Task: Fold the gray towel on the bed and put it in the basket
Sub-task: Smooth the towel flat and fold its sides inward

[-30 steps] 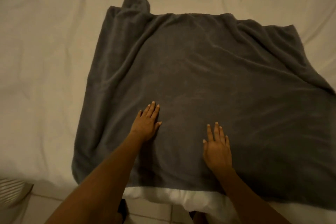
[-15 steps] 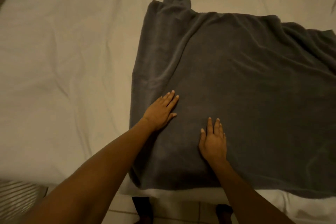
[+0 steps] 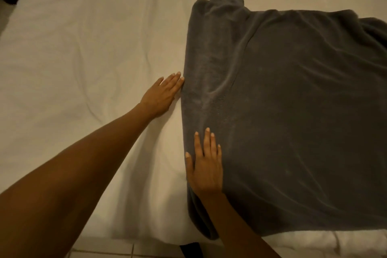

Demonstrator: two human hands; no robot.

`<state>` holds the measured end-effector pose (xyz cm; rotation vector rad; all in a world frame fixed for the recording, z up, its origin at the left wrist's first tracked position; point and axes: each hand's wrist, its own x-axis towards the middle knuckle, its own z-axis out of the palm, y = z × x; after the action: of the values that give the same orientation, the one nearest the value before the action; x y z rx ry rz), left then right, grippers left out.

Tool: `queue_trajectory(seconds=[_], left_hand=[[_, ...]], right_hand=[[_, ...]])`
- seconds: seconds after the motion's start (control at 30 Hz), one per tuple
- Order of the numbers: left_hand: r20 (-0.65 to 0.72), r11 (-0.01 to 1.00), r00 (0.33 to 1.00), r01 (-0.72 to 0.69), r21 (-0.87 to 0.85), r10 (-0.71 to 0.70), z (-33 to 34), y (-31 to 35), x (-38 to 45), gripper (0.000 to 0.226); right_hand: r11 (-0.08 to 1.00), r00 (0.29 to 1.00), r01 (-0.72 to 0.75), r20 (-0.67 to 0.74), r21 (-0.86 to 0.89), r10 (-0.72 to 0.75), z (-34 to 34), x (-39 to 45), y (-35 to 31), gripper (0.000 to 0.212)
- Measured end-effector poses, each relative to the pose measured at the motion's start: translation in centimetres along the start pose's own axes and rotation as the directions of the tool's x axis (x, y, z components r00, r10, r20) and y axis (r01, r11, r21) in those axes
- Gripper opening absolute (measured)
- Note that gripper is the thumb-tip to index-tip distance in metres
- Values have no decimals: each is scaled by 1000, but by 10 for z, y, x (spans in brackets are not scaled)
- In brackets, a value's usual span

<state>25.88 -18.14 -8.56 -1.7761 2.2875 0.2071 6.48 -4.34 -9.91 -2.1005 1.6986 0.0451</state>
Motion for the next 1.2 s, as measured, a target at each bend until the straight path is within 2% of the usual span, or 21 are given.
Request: queue_trajectory(seconds=[0.17,0.33,0.4,0.5,0.57,0.67,0.77,0.83,0.9,1.03,1.2], left_hand=[[24,1000,999,-20,-6,21,1,-8,23,65],[8,999,1000,-5,-52,5,4,-2,45,69],[6,998,1000,31,-63,-30,2,3,53,71],[-19,983,989,145,-110,-148,-6,3,65,66],[-21,972,980,192,-137,-196,-17,0,72,63],[-6,989,992,127,-70,-127,-37,3,83,64],[48,999,998,42,26,-43,-50,13,92,62],[93,997,994,59,56,-64,-52,18,96,60],[105,992,988,111,57,-117,-52,20,101,60],[37,991,990,133,26,-134,-53,25,112,50],[-75,999,996,40,35,-37,-97,36,141,40]], right_hand=[[990,995,-4,94,-141,17,13,22,-10,86],[989,991,-10,131,-148,30,5,31,-9,82],[998,999,-32,12,-58,33,6,28,-5,67],[992,990,34,-138,120,-17,3,19,3,45],[979,980,75,-197,190,-36,-7,14,8,42],[978,972,79,-230,190,-34,-30,13,22,44],[991,982,-5,-185,135,30,-53,24,42,58],[993,983,-70,-162,96,85,-64,35,56,67],[991,977,-104,-179,85,118,-71,42,72,62],[988,967,-142,-204,60,151,-77,45,100,55],[965,950,-255,-172,63,262,-93,43,115,52]])
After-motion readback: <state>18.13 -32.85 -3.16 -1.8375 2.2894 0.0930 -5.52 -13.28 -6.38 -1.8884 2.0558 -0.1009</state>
